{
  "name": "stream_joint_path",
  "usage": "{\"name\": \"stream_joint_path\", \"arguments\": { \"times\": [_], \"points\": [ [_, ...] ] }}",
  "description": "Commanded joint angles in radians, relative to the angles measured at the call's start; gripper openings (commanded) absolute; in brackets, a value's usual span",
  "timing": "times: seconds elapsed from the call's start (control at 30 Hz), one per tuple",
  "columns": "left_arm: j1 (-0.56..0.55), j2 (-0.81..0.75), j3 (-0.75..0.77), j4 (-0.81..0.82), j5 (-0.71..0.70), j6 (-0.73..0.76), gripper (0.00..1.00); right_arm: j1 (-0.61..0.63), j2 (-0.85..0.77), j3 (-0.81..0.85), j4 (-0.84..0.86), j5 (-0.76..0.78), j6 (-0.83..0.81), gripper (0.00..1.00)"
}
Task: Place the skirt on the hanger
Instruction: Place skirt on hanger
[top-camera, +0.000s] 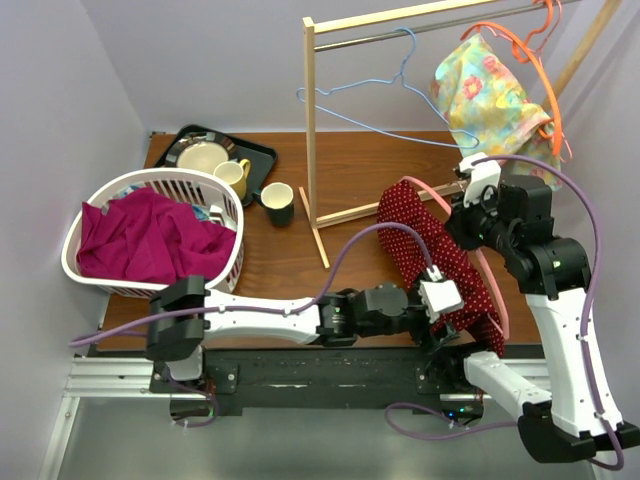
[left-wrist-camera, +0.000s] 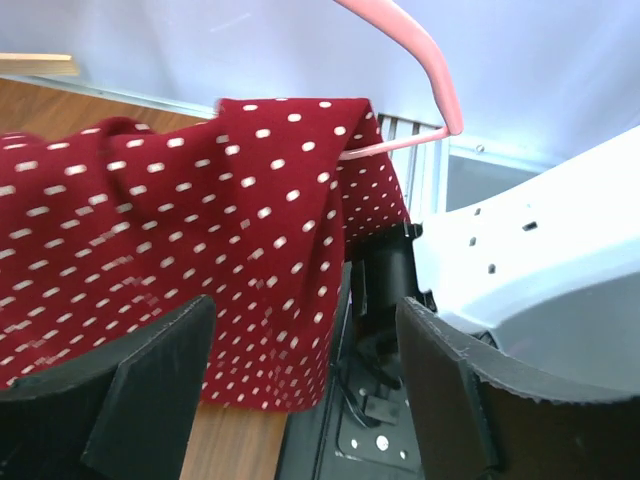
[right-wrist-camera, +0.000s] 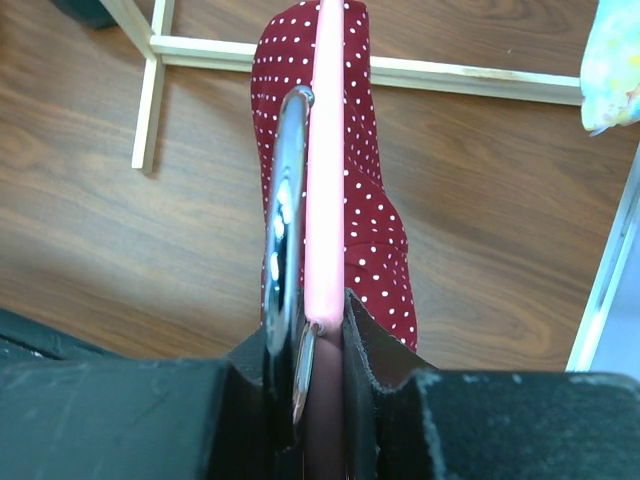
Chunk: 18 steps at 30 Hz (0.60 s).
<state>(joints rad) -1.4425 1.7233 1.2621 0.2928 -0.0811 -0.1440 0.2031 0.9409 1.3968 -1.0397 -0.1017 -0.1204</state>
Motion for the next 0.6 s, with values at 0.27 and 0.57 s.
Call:
{"name": "stream_joint_path", "arguments": {
  "times": [0.27, 0.57],
  "points": [
    [-0.012, 0.108, 0.237, -0.077, 0.001, 0.073, 0.00, -0.039, -0.017, -0.015, 0.112, -0.036, 0.031, 0.00],
    [-0.030, 0.027, 0.258, -0.101, 0.317, 0.054, 0.00, -0.057, -0.001, -0.056, 0.179, 0.000, 0.033, 0.00]
  ]
}}
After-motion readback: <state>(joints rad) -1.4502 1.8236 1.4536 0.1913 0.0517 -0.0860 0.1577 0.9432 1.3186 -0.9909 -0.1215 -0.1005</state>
